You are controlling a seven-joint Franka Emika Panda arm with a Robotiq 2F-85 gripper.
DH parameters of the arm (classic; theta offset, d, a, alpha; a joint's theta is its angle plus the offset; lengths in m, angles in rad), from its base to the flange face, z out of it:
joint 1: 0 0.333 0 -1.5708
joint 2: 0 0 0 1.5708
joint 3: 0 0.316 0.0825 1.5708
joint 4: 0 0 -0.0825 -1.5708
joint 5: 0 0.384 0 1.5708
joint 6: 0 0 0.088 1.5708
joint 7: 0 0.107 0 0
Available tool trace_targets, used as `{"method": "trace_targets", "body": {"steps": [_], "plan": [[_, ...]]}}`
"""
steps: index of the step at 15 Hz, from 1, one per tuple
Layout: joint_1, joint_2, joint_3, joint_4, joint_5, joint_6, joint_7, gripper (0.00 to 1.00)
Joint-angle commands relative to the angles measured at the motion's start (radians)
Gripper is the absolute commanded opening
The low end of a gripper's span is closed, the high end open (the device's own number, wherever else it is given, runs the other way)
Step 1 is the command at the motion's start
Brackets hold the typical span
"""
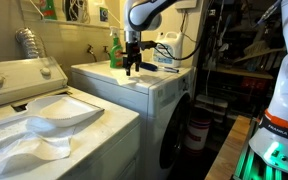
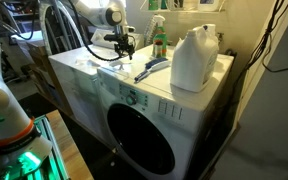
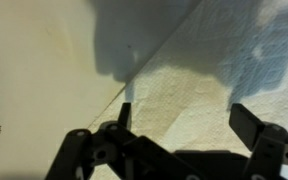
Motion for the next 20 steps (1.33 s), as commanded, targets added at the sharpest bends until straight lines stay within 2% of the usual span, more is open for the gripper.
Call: {"method": "trace_targets", "body": {"steps": [1,7,16,20], "plan": [[0.010,0.029,-0.019,0.029,-0.021,-0.016,0.050,1.00],[0.011,0.029,-0.051,0.038,-0.037,-0.007,0.145,1.00],[0.038,0.053,-0.110,0.055,-0.049,0.012,0.507,1.00],[0.048,0.032,-0.139,0.042,-0.063,0.068,0.679,1.00]]}}
